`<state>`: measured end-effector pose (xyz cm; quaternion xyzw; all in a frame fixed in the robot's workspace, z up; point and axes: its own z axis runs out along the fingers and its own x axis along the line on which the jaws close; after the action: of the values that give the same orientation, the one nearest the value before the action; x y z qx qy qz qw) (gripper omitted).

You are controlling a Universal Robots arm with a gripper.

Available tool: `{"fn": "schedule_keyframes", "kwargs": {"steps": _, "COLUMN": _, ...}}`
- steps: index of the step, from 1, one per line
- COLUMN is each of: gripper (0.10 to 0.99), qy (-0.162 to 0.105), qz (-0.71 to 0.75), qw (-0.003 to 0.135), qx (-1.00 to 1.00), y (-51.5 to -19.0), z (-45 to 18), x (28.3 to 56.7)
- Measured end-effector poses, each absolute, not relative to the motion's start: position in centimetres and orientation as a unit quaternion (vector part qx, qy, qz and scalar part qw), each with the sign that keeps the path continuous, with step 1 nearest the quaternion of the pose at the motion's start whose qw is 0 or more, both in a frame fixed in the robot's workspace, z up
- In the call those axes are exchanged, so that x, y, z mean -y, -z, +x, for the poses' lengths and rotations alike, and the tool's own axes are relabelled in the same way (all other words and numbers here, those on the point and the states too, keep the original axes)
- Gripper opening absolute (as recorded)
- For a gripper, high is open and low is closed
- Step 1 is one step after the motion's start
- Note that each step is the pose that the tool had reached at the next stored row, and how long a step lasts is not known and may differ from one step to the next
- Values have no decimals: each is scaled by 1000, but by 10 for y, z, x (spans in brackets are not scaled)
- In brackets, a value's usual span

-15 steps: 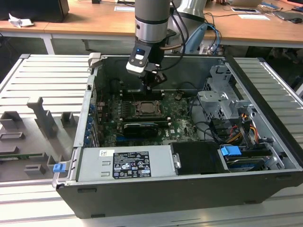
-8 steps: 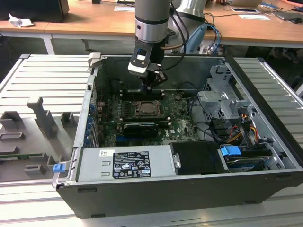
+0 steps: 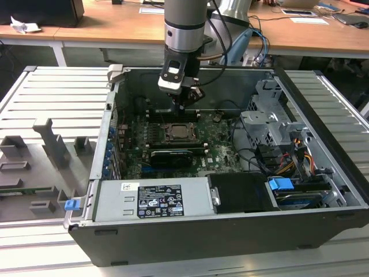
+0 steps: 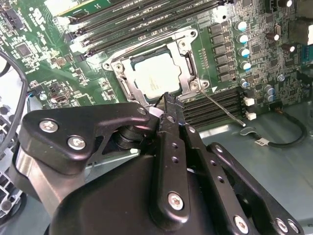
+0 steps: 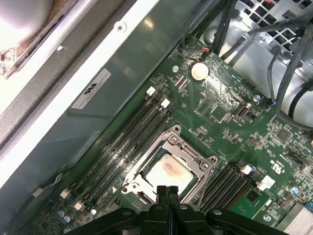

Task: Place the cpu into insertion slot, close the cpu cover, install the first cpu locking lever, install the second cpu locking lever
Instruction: 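Install the first cpu locking lever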

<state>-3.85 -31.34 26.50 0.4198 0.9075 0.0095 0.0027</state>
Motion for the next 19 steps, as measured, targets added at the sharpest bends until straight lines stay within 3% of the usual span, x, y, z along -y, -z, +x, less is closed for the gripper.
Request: {"fn": "schedule_keyframes", "kwargs": {"steps": 19, "gripper": 106, "qy": -10, "qz": 329, "qw": 2, "qx": -944, "y": -265, "z": -39, "x": 313}}
